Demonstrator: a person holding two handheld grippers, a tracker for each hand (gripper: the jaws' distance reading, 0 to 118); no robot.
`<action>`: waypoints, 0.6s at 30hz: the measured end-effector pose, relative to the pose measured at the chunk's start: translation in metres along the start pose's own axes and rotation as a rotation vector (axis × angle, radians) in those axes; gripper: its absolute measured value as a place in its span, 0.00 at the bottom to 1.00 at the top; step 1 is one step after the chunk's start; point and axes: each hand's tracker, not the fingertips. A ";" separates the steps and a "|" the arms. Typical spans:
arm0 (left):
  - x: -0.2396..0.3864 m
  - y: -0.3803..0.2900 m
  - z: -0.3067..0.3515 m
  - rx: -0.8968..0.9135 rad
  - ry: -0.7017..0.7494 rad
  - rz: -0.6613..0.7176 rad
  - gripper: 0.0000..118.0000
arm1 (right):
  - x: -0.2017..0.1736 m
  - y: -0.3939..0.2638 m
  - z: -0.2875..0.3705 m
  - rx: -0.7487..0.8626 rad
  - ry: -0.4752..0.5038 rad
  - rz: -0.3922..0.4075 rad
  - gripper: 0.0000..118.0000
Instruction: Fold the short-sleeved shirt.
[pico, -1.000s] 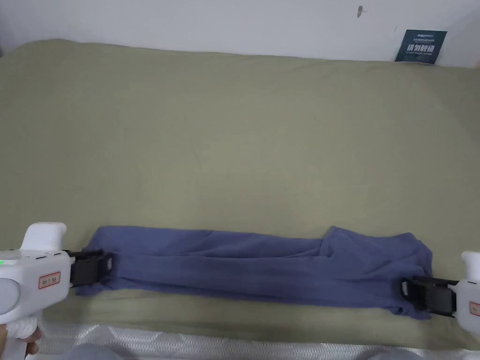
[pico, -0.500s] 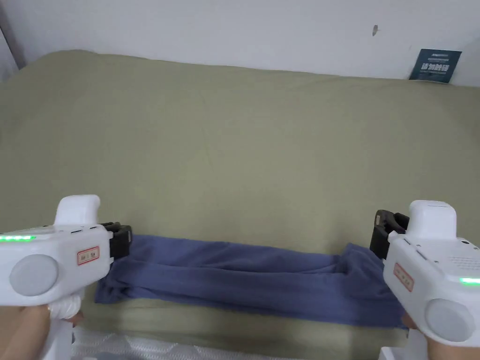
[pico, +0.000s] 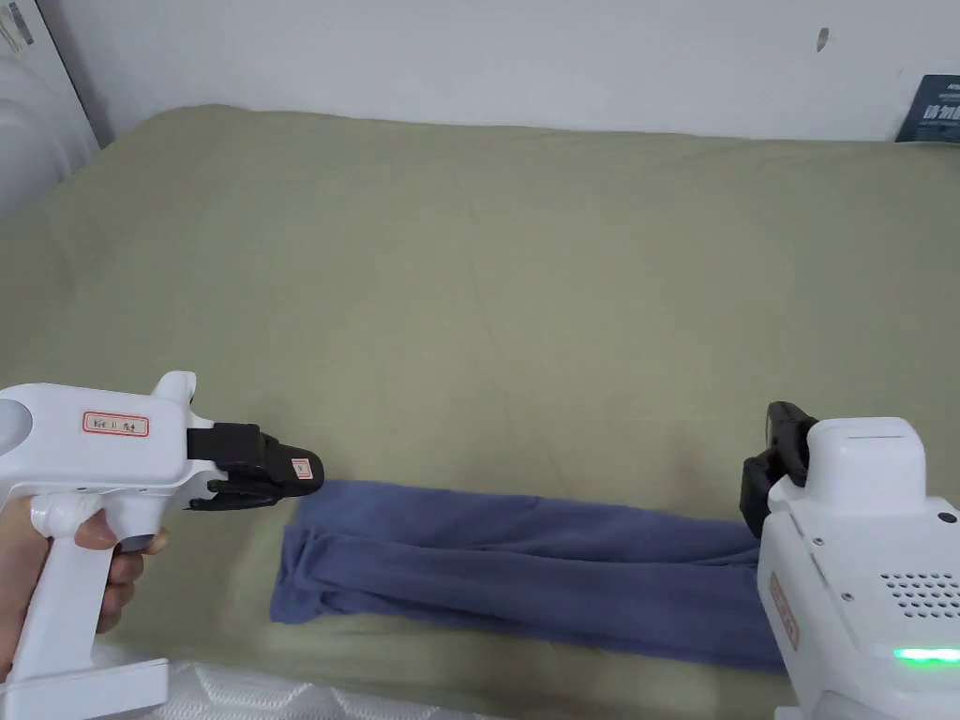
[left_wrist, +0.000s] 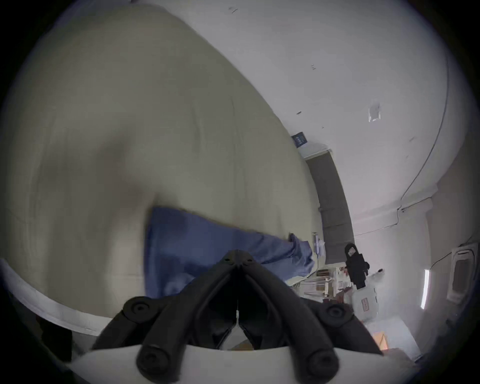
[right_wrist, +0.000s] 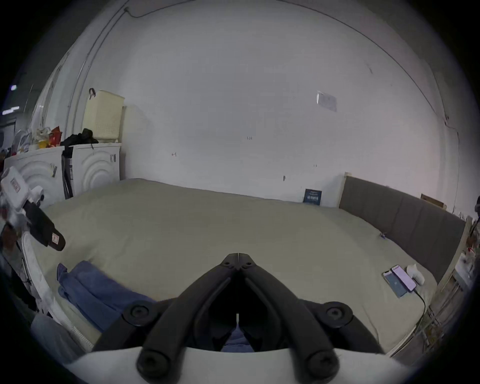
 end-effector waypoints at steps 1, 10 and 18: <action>-0.006 0.004 0.000 -0.015 0.024 -0.004 0.00 | -0.002 -0.001 0.000 -0.003 0.001 0.001 0.00; -0.028 0.011 -0.024 -0.103 0.059 -0.004 0.20 | -0.006 -0.006 -0.010 -0.049 0.029 -0.035 0.00; -0.056 0.005 -0.044 -0.135 0.050 0.056 1.00 | -0.004 -0.010 -0.019 -0.063 0.041 -0.020 0.00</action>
